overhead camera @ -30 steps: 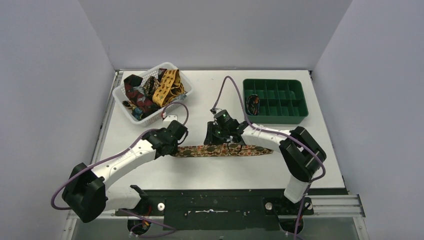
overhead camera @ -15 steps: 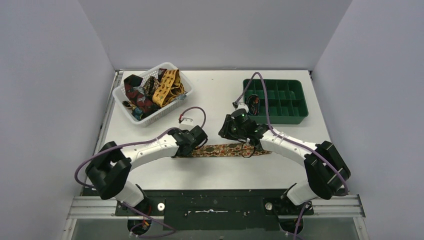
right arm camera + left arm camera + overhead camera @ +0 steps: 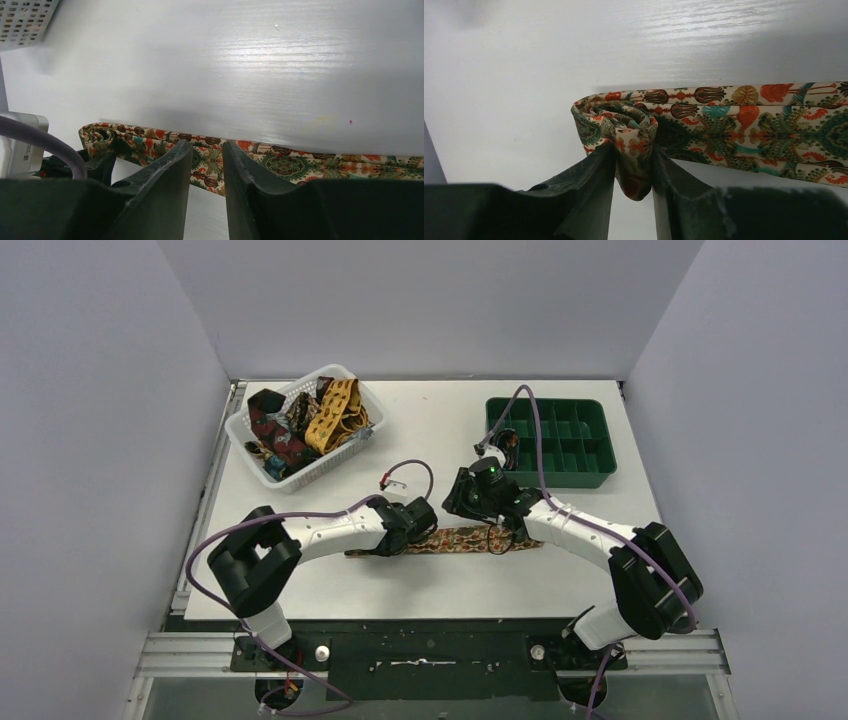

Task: Roll the ties
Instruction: Roll the tie at the center of the board.

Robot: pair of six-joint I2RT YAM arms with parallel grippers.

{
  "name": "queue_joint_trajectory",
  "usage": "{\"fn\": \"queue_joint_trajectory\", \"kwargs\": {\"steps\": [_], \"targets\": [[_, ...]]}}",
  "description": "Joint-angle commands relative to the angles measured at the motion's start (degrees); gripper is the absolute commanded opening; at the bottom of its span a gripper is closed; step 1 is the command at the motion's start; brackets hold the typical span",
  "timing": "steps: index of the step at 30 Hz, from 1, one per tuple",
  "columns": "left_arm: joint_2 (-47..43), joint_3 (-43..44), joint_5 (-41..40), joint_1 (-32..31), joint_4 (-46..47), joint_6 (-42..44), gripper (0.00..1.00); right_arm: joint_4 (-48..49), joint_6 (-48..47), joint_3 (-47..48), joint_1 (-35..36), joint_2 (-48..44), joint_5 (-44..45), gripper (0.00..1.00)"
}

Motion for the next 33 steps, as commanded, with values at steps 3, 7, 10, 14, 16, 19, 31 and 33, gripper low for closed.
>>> {"fn": "queue_joint_trajectory", "kwargs": {"steps": [3, 7, 10, 14, 16, 19, 31, 33], "targets": [[-3.0, 0.7, 6.9, -0.2, 5.8, 1.6, 0.44, 3.3, 0.2, -1.0, -0.8, -1.9, -1.7, 0.36], [-6.9, 1.0, 10.9, 0.3, 8.2, 3.1, 0.50, 3.8, 0.2, -1.2, -1.0, -2.5, -1.8, 0.43], [-12.2, 0.7, 12.5, 1.4, 10.3, 2.8, 0.57, 5.0, 0.2, -1.6, -1.5, -2.5, -3.1, 0.48], [-22.3, -4.4, 17.8, 5.9, 15.0, 2.3, 0.64, 10.2, -1.0, -3.2, -2.0, -3.1, -7.9, 0.65], [-27.7, -8.4, 20.8, 9.0, 17.6, 1.5, 0.65, 15.3, -3.3, -3.9, -2.2, -3.1, -11.9, 0.72], [-36.0, -15.5, 24.0, 13.4, 21.3, -0.6, 0.69, 24.3, -7.8, -4.8, -1.9, -2.0, -20.6, 0.82], [-52.4, -35.1, 43.6, 38.2, 26.8, -6.5, 0.79, 29.1, -42.1, 5.6, 10.7, 12.9, -30.1, 0.96], [-53.4, -37.3, 47.7, 42.1, 28.0, -6.8, 0.80, 28.3, -46.3, 7.7, 12.9, 14.6, -29.3, 0.97]]}}
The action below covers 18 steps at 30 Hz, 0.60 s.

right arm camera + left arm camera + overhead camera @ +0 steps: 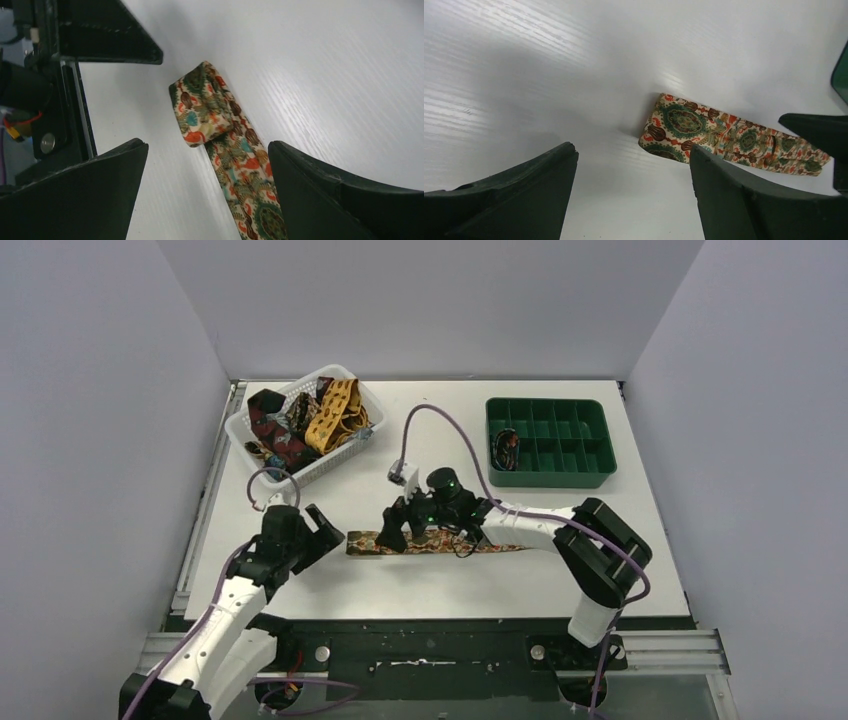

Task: Roll the ties
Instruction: Roll the tie at the center of the board.

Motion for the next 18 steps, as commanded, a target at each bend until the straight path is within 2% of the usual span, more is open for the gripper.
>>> {"fn": "queue_joint_trajectory", "kwargs": {"steps": [1, 6, 18], "targets": [[-2.8, -3.1, 12.1, 7.6, 6.0, -2.0, 0.81, 2.8, -16.4, 5.7, 4.9, 2.1, -0.9, 0.97], [-3.7, -5.8, 16.6, 11.6, 8.4, -2.6, 0.82, 2.2, -24.4, 8.9, 7.4, 6.7, -3.7, 0.97], [-6.2, -7.7, 17.2, 12.3, 9.0, -4.0, 0.83, -9.3, -36.0, 19.7, 8.4, 17.3, -5.1, 0.94]]}}
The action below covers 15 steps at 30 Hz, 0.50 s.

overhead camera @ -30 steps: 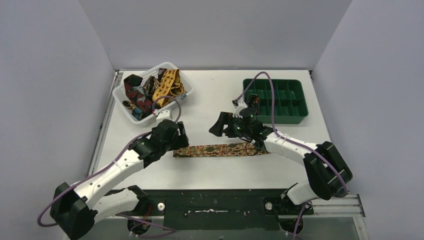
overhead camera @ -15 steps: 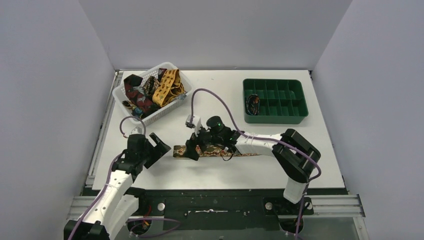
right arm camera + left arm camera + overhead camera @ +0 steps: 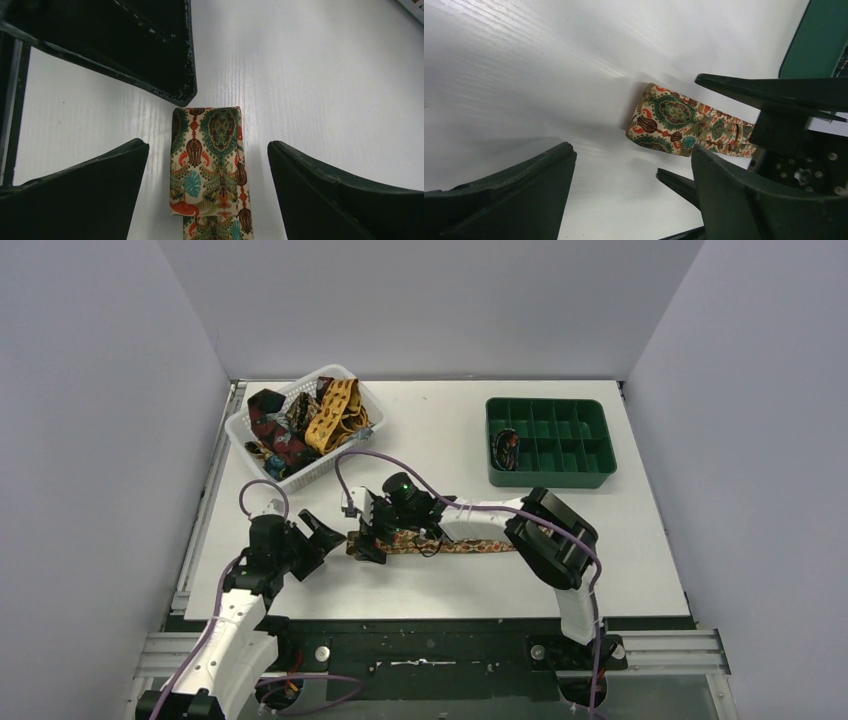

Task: Roll the ties
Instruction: Roll the tie at the center of the board.

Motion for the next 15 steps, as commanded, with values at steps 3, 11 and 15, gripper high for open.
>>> {"fn": "queue_joint_trajectory", "kwargs": {"steps": [3, 11, 15], "targets": [[-2.4, 0.4, 0.5, 0.8, 2.2, -0.8, 0.83, -4.3, -6.7, 6.1, 0.3, 4.8, -2.0, 0.90], [-2.7, 0.7, 0.1, 0.9, 1.8, -0.5, 0.83, -6.4, -8.6, 7.5, 0.3, 8.5, -2.2, 0.70], [-2.7, 0.4, 0.2, 1.0, 2.2, -0.6, 0.83, -6.4, -8.7, 5.7, 0.5, 8.3, -3.0, 0.53]]}}
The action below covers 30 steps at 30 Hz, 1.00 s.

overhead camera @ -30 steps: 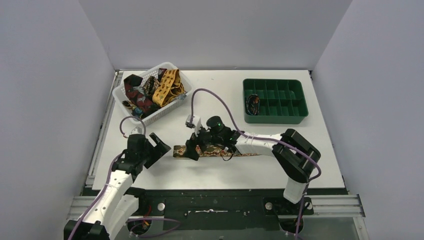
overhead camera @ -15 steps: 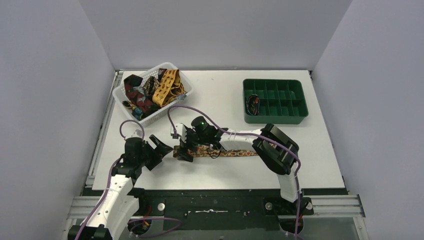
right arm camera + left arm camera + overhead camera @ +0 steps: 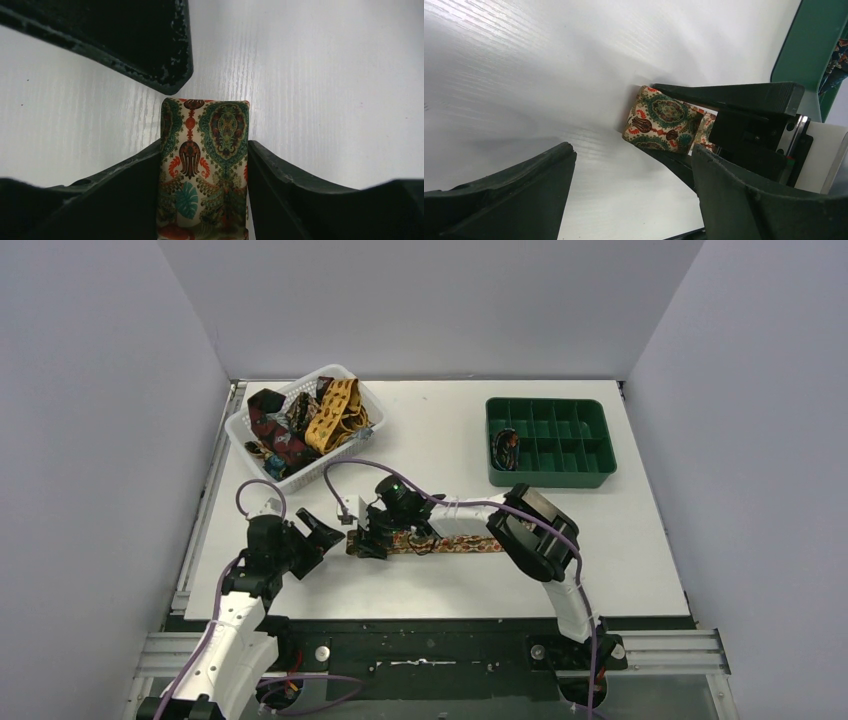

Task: Roll the ties
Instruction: Roll the tie at the center of the board.

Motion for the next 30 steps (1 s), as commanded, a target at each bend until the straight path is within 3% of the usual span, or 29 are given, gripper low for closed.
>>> {"fn": "queue_joint_trajectory", "kwargs": {"steps": [1, 7, 13, 14, 16, 21, 27, 30], "targets": [[-0.6, 0.3, 0.4, 0.4, 2.3, 0.2, 0.83, -0.8, -2.0, -0.9, 0.6, 0.3, -2.0, 0.51], [-0.1, -1.3, 2.8, 0.4, 4.9, -0.2, 0.83, -1.1, -1.6, -5.9, 2.4, -2.0, -3.4, 0.42], [-0.2, -3.0, 4.5, 0.4, 6.8, -1.4, 0.83, -1.1, -2.4, -8.7, 2.8, -4.5, -2.7, 0.44], [-0.5, -3.1, 4.9, 0.4, 7.0, -1.5, 0.83, -2.0, -3.1, -8.3, 2.9, -5.0, -2.6, 0.47], [-1.0, -3.1, 5.2, 0.4, 7.1, -1.5, 0.83, -3.4, -3.7, -7.2, 2.8, -6.2, -2.1, 0.64], [-2.5, -3.1, 5.1, 0.4, 6.9, -1.6, 0.83, -1.0, -1.0, -7.3, 2.8, -12.5, -1.2, 0.82], [-3.2, -3.1, 4.3, 0.4, 7.2, -1.5, 0.85, -1.7, 3.2, -9.5, 2.8, -22.4, 3.9, 0.89], [-3.6, -2.6, 3.3, 0.4, 6.4, -0.8, 0.86, 3.5, 10.4, -15.3, 1.8, -31.2, 10.0, 0.90]]}}
